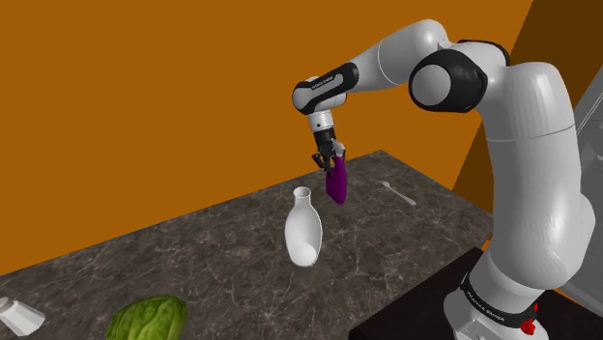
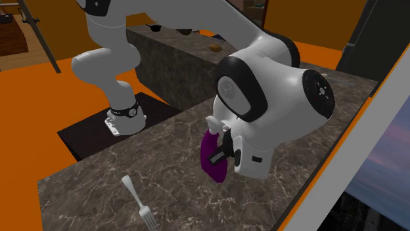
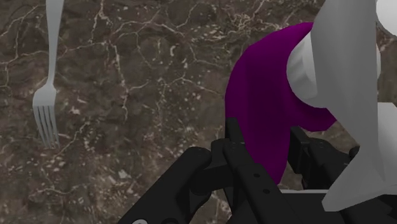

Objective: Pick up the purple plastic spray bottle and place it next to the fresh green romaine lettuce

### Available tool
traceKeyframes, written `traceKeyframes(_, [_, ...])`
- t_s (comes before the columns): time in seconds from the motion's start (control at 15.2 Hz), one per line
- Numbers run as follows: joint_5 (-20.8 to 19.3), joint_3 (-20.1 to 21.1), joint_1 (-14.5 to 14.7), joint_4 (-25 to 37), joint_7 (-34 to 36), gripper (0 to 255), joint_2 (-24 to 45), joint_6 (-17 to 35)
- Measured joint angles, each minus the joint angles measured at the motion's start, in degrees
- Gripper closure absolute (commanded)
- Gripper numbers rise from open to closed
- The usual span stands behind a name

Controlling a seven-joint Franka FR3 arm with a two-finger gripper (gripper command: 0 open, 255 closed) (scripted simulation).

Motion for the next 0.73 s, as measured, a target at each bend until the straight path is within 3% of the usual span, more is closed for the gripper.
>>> traceKeyframes(0.73, [-0.2,-0.1,-0.1,4.0,0.5,255,-3.0,-7.0])
